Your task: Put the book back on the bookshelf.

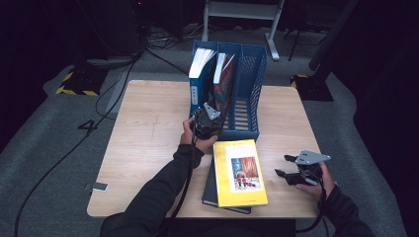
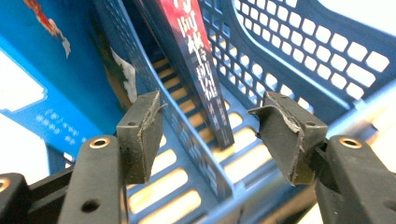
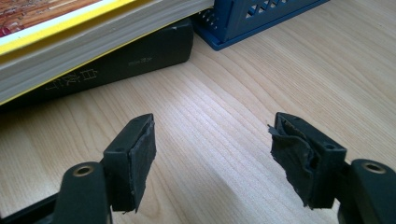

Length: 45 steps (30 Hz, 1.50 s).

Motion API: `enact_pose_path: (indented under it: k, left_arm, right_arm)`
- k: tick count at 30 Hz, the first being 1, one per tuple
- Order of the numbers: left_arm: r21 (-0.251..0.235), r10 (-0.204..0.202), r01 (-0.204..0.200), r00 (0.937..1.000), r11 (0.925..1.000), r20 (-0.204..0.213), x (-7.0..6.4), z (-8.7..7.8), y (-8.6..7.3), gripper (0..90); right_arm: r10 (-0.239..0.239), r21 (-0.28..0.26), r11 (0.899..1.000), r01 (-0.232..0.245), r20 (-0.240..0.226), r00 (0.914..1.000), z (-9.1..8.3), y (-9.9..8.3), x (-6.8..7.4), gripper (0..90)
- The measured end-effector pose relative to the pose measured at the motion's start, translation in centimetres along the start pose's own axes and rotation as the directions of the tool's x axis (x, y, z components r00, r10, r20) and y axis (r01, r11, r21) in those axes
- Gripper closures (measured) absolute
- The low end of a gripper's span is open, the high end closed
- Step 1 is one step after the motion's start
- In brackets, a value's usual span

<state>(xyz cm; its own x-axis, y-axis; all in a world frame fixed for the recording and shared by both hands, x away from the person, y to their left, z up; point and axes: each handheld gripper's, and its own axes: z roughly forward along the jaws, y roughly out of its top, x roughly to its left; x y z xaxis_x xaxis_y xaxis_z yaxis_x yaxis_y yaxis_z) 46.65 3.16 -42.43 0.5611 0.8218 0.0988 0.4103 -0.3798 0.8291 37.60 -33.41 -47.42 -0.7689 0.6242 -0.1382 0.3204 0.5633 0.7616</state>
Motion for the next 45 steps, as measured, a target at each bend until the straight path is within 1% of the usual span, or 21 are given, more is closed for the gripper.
enact_pose_path:
  k: [2, 4, 6, 10, 15, 20, 25, 26, 28, 30, 31, 32, 33, 35, 37, 38, 39, 40, 42, 43, 45]
  left_arm:
    - [-0.015, 0.014, -0.014, 0.9998, 0.9998, 0.011, 0.1, -0.8, -0.5, 39.5]
    - [-0.010, 0.035, -0.035, 0.9991, 0.9993, 0.022, 0.2, -1.4, -0.9, 39.1]
    - [-0.006, 0.043, -0.043, 0.9983, 0.9991, 0.039, 0.3, -1.9, -1.4, 38.8]
    - [-0.009, 0.055, -0.055, 0.9971, 0.9984, 0.051, 0.4, -2.7, -2.0, 38.5]
    - [0.006, 0.084, -0.085, 0.9943, 0.9964, 0.066, 0.5, -3.6, -2.8, 37.9]
    - [0.032, 0.117, -0.120, 0.9891, 0.9922, 0.089, 0.5, -4.4, -4.0, 36.5]
    - [0.051, 0.154, -0.161, 0.9805, 0.9856, 0.122, 0.8, -5.0, -5.3, 35.1]
    - [0.051, 0.154, -0.161, 0.9805, 0.9856, 0.122, 0.8, -5.0, -5.3, 34.9]
    - [0.059, 0.164, -0.173, 0.9780, 0.9832, 0.129, 0.9, -5.2, -5.8, 34.8]
    - [0.071, 0.178, -0.190, 0.9732, 0.9793, 0.146, 1.1, -5.4, -6.2, 33.8]
    - [0.087, 0.191, -0.207, 0.9681, 0.9745, 0.163, 1.1, -5.5, -6.7, 33.5]
    - [0.087, 0.191, -0.207, 0.9681, 0.9745, 0.163, 1.1, -5.5, -6.7, 32.9]
    - [0.107, 0.199, -0.220, 0.9636, 0.9695, 0.178, 1.1, -5.6, -7.4, 32.4]
    - [0.123, 0.209, -0.234, 0.9591, 0.9644, 0.191, 1.2, -5.6, -8.0, 31.8]
    - [0.135, 0.201, -0.231, 0.9578, 0.9634, 0.205, 1.2, -5.7, -8.7, 31.0]
    - [0.135, 0.201, -0.231, 0.9578, 0.9634, 0.205, 1.2, -5.7, -8.7, 29.5]
    - [0.144, 0.194, -0.229, 0.9556, 0.9627, 0.222, 1.3, -5.9, -9.3, 28.6]
    - [0.144, 0.194, -0.229, 0.9556, 0.9627, 0.222, 1.3, -5.9, -9.3, 28.1]
    - [0.151, 0.198, -0.238, 0.9505, 0.9594, 0.239, 1.4, -6.1, -9.9, 26.7]
    - [0.158, 0.199, -0.243, 0.9470, 0.9571, 0.252, 1.3, -6.3, -10.5, 26.0]
    - [0.164, 0.203, -0.253, 0.9407, 0.9534, 0.272, 1.3, -6.5, -11.2, 25.0]
  right_arm:
    - [0.002, -0.002, 1.000, -0.002, 0.001, 1.0000, 0.0, 0.0, 0.0, 31.1]
    - [0.003, -0.001, 1.000, -0.003, -0.001, 1.0000, 0.0, 0.0, 0.1, 31.1]
    - [0.003, 0.000, 1.000, -0.003, -0.003, 1.0000, 0.0, 0.1, 0.1, 31.1]
    - [0.002, 0.002, 1.000, -0.002, -0.003, 1.0000, 0.0, 0.1, 0.2, 30.9]
    - [-0.001, 0.000, 1.000, 0.001, -0.003, 1.0000, 0.0, 0.1, 0.2, 30.9]
    - [0.001, -0.005, 1.000, -0.001, -0.007, 1.0000, -0.1, 0.3, 0.4, 30.9]
    - [-0.002, -0.011, 1.000, 0.001, -0.013, 0.9999, -0.2, 0.5, 0.7, 30.5]
    - [-0.002, -0.011, 1.000, 0.001, -0.013, 0.9999, -0.2, 0.5, 0.7, 30.5]
    - [-0.002, -0.013, 1.000, 0.002, -0.022, 0.9998, -0.2, 0.6, 0.9, 30.3]
    - [0.011, -0.020, 1.000, -0.011, -0.037, 0.9993, -0.3, 0.9, 1.1, 30.0]
    - [0.011, -0.023, 1.000, -0.012, -0.048, 0.9988, -0.4, 1.0, 1.2, 29.6]
    - [0.011, -0.023, 1.000, -0.012, -0.048, 0.9988, -0.4, 1.0, 1.2, 29.6]
    - [0.013, -0.027, 1.000, -0.015, -0.056, 0.9983, -0.5, 1.2, 1.5, 29.6]
    - [0.017, -0.028, 0.999, -0.019, -0.070, 0.9974, -0.6, 1.5, 1.7, 29.5]
    - [0.015, -0.030, 0.999, -0.018, -0.082, 0.9965, -0.8, 1.7, 2.0, 29.1]
    - [0.015, -0.030, 0.999, -0.018, -0.082, 0.9965, -0.8, 1.7, 2.0, 29.1]
    - [0.015, -0.037, 0.999, -0.019, -0.096, 0.9952, -0.9, 2.0, 2.3, 28.9]
    - [0.015, -0.037, 0.999, -0.019, -0.096, 0.9952, -0.9, 2.0, 2.3, 28.9]
    - [0.014, -0.040, 0.999, -0.018, -0.110, 0.9938, -1.1, 2.2, 2.6, 28.7]
    - [0.006, -0.033, 0.999, -0.010, -0.116, 0.9932, -1.1, 2.4, 3.0, 28.7]
    - [0.004, -0.026, 1.000, -0.007, -0.125, 0.9921, -1.1, 2.6, 3.5, 28.2]
